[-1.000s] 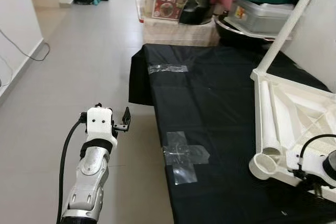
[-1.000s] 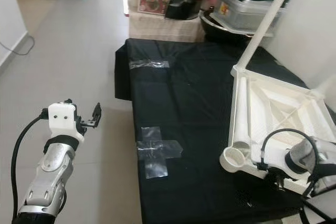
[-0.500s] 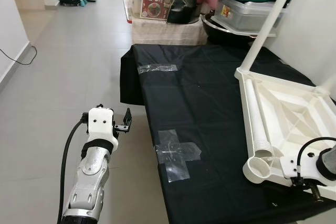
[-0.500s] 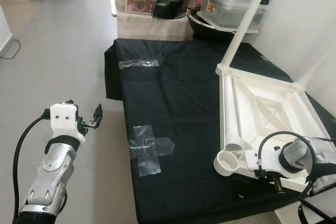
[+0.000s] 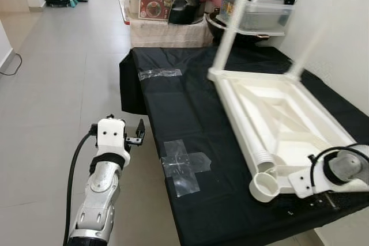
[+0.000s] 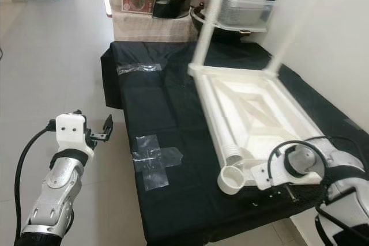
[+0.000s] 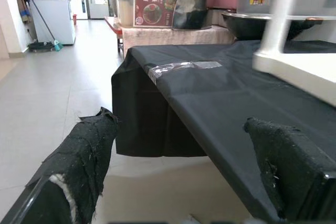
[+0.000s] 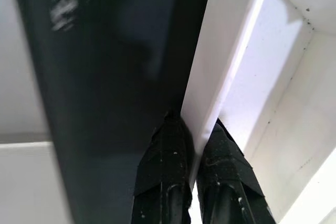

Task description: Building children table

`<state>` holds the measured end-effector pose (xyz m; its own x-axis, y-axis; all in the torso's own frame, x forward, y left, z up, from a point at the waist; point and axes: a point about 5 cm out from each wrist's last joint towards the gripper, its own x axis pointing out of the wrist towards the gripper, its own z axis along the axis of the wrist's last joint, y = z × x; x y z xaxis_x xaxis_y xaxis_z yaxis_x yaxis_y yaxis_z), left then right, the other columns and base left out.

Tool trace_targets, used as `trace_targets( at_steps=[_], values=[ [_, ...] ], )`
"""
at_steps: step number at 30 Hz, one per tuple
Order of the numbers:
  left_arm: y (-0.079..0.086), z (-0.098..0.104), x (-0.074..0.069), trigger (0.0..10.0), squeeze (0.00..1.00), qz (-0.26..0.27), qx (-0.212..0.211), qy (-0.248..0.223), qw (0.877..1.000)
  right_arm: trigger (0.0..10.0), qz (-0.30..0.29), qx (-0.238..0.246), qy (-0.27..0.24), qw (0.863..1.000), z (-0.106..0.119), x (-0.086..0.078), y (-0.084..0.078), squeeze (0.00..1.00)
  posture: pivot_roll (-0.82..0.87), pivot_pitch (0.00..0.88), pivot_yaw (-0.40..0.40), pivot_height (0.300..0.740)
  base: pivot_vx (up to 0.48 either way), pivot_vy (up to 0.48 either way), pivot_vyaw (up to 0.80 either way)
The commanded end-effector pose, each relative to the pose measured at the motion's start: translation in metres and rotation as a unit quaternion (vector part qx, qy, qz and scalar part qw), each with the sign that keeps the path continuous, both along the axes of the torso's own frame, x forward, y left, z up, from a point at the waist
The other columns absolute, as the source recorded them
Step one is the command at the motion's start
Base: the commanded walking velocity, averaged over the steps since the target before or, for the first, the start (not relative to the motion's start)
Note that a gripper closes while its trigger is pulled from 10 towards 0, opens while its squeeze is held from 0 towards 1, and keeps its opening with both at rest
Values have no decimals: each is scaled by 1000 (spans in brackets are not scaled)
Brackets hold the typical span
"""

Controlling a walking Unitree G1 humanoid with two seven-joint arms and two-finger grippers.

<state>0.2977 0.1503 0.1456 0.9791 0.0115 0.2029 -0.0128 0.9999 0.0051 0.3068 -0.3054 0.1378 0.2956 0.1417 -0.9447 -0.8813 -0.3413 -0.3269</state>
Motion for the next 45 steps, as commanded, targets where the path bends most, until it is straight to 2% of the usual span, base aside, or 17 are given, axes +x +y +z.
trace_targets(
  at_steps=[1,10,11,14,15,17,18,25,27,28,31,36,38,41,42,44,45],
  values=[
    [-4,-2,1,10000,0,-7,-4,1,1000,0,72,54,-123,988,38,25,29,0,-66,0,-138,740,0,0,0],
    [-5,-1,1,10000,0,-6,-3,0,1000,0,56,30,-152,986,34,33,29,0,-60,0,-139,740,0,0,0],
    [-5,-1,1,10000,0,-6,-3,0,1000,10000,39,14,-163,986,33,35,25,0,-60,0,-139,740,0,0,0],
    [-5,-1,1,10000,0,-6,-3,1,1000,10000,25,-4,-179,984,34,37,19,0,-62,0,-135,740,0,0,0],
    [-5,-1,1,10000,0,-7,-3,2,1000,10000,18,-8,-186,982,35,37,15,122,-62,0,-135,740,0,0,0],
    [-4,-1,1,10000,0,-7,-2,2,1000,10000,14,-9,-190,982,36,37,13,122,-66,0,-129,740,0,0,0],
    [-4,-1,1,10000,0,-8,-2,2,1000,10000,7,-5,-203,979,39,39,12,1000,-66,0,-127,740,0,0,0],
    [-3,-2,2,10000,0,-10,-2,4,1000,10000,-30,32,-228,973,52,44,11,1000,-61,0,-130,740,0,0,0],
    [-3,-2,2,10000,0,-9,-2,4,1000,10000,-38,66,-211,974,55,43,15,1000,-60,0,-130,740,0,0,0],
    [-2,-3,2,10000,0,-7,-2,4,1000,10000,-38,133,-173,975,62,41,24,1000,-58,0,-131,740,0,0,0],
    [-2,-3,1,10000,0,-6,-2,4,1000,10000,-34,182,-143,972,66,38,31,1000,-58,0,-126,740,0,0,0],
    [-1,-4,1,10000,0,-7,0,5,1000,10000,-22,201,-120,972,68,31,31,1000,-63,0,-120,740,0,0,0],
    [-1,-4,2,10000,0,-11,2,4,1000,10000,-36,285,-176,941,83,41,44,1000,-67,0,-121,740,0,0,0],
    [-1,-4,2,10000,0,-11,2,4,1000,10000,-36,285,-176,941,83,41,44,1000,-67,0,-121,740,0,0,0],
    [-1,-4,2,10000,0,-12,4,4,1000,10000,-46,323,-200,924,89,45,49,1000,-67,0,-121,740,0,0,0],
    [-1,-3,1,10000,0,-11,5,1,1000,10000,-116,491,-256,825,108,63,76,1000,-52,0,-124,740,0,0,0],
    [-1,-3,1,10000,0,-11,5,1,1000,10000,-116,491,-256,825,108,63,76,1000,-52,0,-124,740,0,0,0]
  ],
)
